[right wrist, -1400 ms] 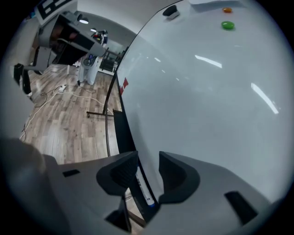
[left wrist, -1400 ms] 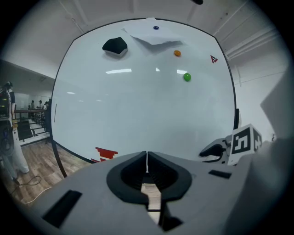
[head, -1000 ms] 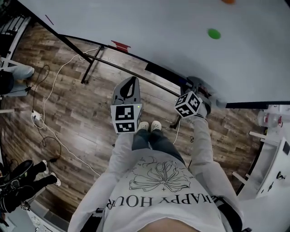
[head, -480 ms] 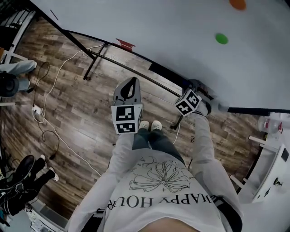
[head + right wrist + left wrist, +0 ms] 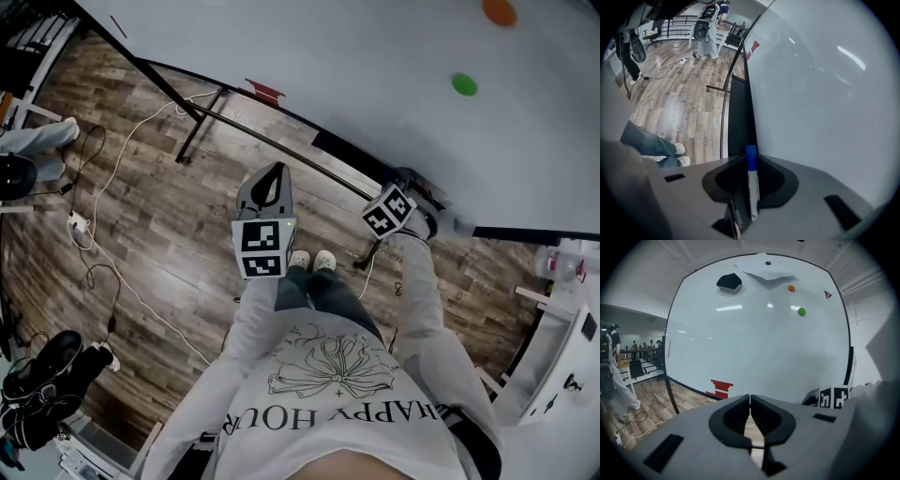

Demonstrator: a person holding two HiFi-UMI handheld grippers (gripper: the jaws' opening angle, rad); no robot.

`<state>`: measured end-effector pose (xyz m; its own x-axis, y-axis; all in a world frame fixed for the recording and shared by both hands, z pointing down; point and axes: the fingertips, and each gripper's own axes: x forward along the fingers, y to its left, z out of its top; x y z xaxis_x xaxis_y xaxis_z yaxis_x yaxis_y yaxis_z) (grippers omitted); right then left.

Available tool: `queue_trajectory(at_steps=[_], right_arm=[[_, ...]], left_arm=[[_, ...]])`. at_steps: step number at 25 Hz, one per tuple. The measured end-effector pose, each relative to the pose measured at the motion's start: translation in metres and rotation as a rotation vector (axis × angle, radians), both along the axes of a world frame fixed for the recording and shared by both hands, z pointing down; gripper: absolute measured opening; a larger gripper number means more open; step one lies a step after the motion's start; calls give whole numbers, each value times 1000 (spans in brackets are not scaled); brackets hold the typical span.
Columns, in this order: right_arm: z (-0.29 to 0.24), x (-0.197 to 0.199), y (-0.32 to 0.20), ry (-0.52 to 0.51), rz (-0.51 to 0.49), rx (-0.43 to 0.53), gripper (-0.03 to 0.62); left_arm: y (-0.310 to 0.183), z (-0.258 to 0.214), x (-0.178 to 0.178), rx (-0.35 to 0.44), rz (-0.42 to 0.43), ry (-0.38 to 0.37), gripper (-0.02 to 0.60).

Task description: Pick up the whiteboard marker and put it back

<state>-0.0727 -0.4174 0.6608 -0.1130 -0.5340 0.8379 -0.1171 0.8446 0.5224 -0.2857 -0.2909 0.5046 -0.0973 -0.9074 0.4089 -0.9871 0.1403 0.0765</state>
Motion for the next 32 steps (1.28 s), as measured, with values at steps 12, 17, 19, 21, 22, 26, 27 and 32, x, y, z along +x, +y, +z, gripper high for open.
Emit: queue_trajectory(at_steps=[12,17,19,21,22,26,27,32], right_arm=[[-2,-1,0,-58,-6,56,71],[-16,1,1,-136,3,115,69],[-26,5,2,-178,20,136,69],[-36,9,2,-223,42,158,69],[-41,10,2,-247,57,167,69],[-65,17,1,-368,121,202,69],[-71,19,1,-402,139,212,69],[-104,33,5,-606,254,249,68]], left_arm=[[5,-7,-1,12,-9,-13,9],[4,-12,6,24,0,-18,9],[3,-16,11,33,7,-18,9],[1,-20,15,45,13,-18,9],[0,-22,16,52,15,-18,9],[-2,-30,21,69,24,-23,9],[-3,-32,23,73,28,-24,9],[-6,-44,36,105,50,-25,9]])
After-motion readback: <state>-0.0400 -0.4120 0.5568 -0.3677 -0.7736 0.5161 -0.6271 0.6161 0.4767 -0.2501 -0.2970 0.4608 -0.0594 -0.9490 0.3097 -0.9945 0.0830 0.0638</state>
